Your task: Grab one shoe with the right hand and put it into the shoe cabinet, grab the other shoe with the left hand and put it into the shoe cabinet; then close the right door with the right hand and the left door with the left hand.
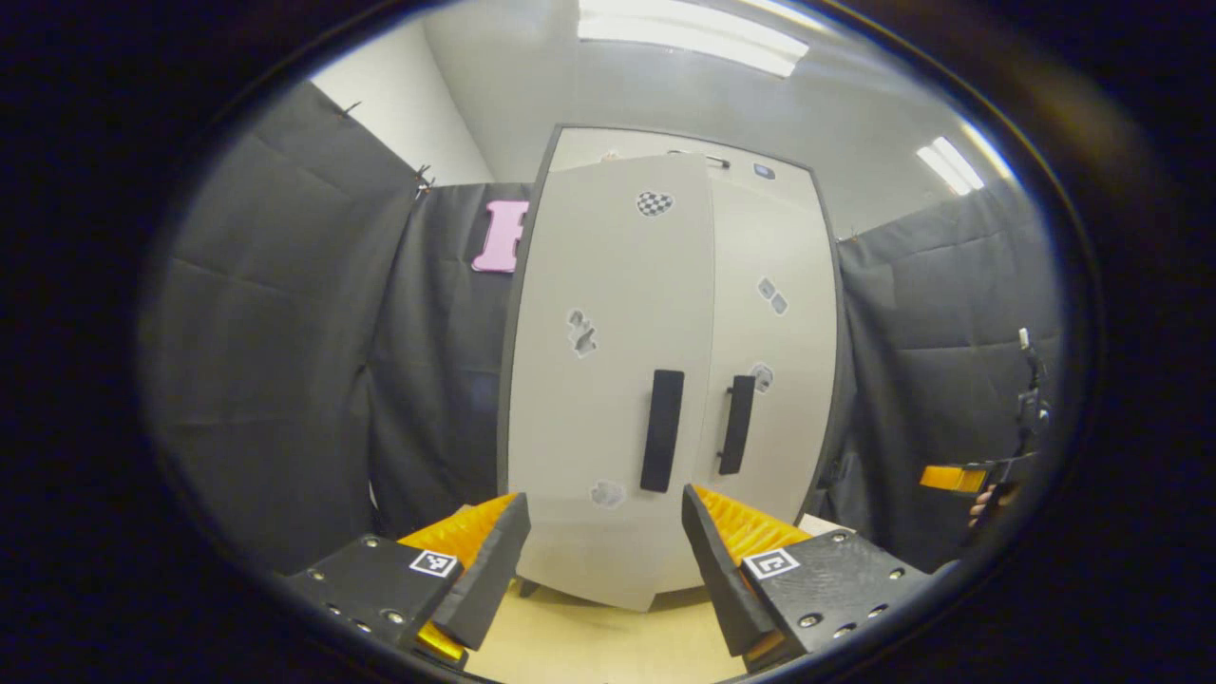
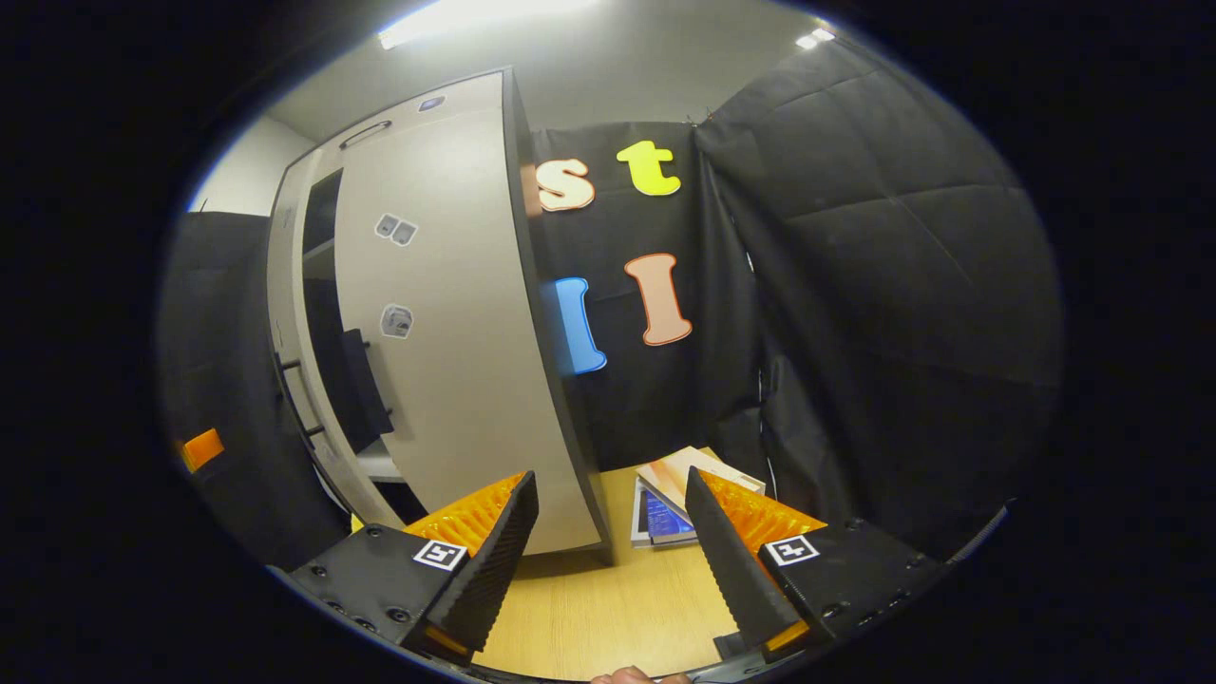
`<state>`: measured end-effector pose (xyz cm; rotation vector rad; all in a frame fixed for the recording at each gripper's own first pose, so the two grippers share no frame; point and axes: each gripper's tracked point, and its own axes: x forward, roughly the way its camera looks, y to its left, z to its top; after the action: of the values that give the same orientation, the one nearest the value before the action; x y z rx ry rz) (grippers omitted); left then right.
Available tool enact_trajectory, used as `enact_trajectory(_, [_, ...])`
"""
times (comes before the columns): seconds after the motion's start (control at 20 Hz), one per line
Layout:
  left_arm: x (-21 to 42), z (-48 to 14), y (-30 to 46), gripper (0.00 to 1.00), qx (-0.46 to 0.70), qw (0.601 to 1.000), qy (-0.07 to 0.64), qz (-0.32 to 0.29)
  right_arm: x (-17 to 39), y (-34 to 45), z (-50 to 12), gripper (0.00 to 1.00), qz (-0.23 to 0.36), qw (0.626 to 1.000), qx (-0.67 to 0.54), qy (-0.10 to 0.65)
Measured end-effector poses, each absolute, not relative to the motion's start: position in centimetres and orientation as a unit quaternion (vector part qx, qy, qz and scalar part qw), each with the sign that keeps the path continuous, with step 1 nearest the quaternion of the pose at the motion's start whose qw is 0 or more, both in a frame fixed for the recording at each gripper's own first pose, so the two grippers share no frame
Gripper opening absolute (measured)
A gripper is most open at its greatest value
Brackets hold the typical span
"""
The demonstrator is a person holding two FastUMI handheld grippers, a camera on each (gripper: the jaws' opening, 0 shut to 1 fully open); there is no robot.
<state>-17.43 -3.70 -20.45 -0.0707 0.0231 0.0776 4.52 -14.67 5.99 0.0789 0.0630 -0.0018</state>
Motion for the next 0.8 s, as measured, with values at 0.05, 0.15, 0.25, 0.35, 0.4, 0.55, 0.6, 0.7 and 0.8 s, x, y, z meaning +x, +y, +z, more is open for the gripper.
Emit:
enact_trajectory(0.05, [-18.7, -21.2, -3.8, 0.88, -0.057, 0.997, 0.016, 0.043, 4.3, -14.5, 5.5, 0.98, 0.006, 0.999, 0.03, 0.032])
enact_trajectory(0.15, [-21.3, -22.8, -4.4, 0.88, -0.1, 0.994, 0.024, 0.048, 3.6, -14.1, 4.5, 0.98, 0.023, 0.999, 0.013, 0.038])
enact_trajectory(0.25, [-23.2, -23.5, -5.0, 0.92, -0.132, 0.99, 0.023, 0.048, 2.8, -13.9, 3.2, 0.98, 0.036, 0.998, 0.002, 0.048])
enact_trajectory(0.35, [-24.4, -23.9, -4.5, 0.88, -0.142, 0.988, 0.02, 0.06, 2.1, -13.4, 2.1, 0.98, 0.048, 0.997, -0.005, 0.063])
enact_trajectory(0.4, [-24.4, -23.8, -4.1, 0.88, -0.136, 0.988, 0.022, 0.067, 1.8, -13.0, 1.9, 0.98, 0.054, 0.996, -0.008, 0.066])
enact_trajectory(0.55, [-24.2, -23.2, -2.1, 0.92, -0.099, 0.99, 0.023, 0.097, 2.0, -11.9, 2.2, 0.98, 0.062, 0.996, -0.004, 0.064])
enact_trajectory(0.6, [-23.9, -23.1, -1.6, 0.92, -0.094, 0.99, 0.023, 0.102, 2.2, -11.3, 2.3, 0.98, 0.065, 0.996, 0.0, 0.064])
enact_trajectory(0.7, [-23.7, -23.0, -0.6, 0.93, -0.09, 0.989, 0.024, 0.116, 3.1, -9.9, 2.7, 0.98, 0.074, 0.995, 0.005, 0.064])
enact_trajectory(0.8, [-23.6, -23.0, 0.5, 0.93, -0.094, 0.988, 0.022, 0.124, 3.9, -8.3, 3.6, 0.98, 0.087, 0.994, 0.011, 0.062])
